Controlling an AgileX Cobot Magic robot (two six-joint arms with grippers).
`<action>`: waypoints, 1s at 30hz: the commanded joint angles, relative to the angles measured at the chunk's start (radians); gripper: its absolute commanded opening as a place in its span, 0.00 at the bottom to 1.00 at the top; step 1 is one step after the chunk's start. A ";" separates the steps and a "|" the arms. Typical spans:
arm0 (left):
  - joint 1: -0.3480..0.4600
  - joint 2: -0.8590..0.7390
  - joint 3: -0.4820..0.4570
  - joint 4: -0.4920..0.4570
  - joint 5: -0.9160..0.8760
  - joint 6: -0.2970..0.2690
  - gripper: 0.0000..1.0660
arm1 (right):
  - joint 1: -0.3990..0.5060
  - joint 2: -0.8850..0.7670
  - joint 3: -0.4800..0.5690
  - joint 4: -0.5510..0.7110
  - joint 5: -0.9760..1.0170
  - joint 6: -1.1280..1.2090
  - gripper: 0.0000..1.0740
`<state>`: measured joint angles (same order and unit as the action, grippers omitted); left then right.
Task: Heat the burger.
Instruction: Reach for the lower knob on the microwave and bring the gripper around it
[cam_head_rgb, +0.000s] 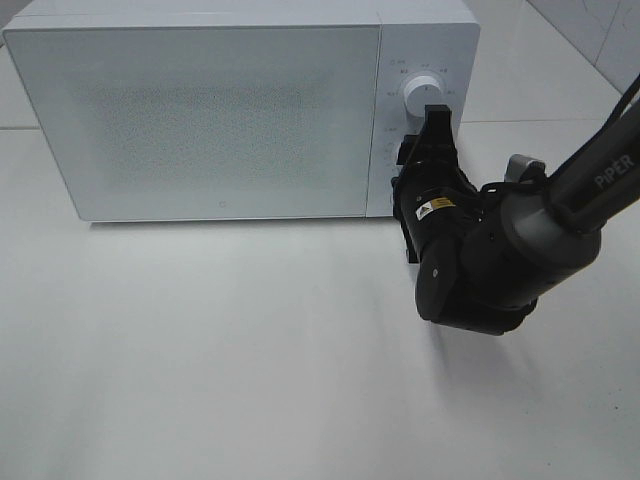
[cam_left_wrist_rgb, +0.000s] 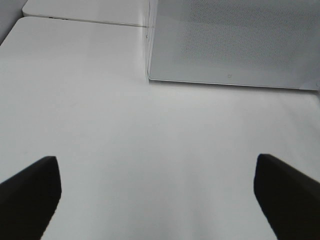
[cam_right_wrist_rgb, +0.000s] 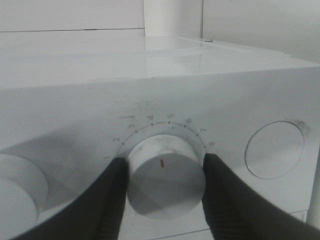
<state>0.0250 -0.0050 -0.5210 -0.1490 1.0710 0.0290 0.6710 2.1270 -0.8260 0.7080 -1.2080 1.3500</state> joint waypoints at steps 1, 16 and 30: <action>0.004 -0.019 0.005 -0.003 0.000 -0.006 0.92 | -0.004 -0.020 -0.035 -0.131 -0.066 0.092 0.00; 0.004 -0.019 0.005 -0.003 0.000 -0.006 0.92 | -0.005 -0.020 -0.035 -0.132 -0.066 0.265 0.00; 0.004 -0.019 0.005 -0.003 0.000 -0.006 0.92 | -0.005 -0.020 -0.035 -0.121 -0.102 0.200 0.03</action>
<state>0.0250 -0.0050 -0.5210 -0.1490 1.0710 0.0290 0.6710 2.1270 -0.8260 0.7100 -1.2100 1.5880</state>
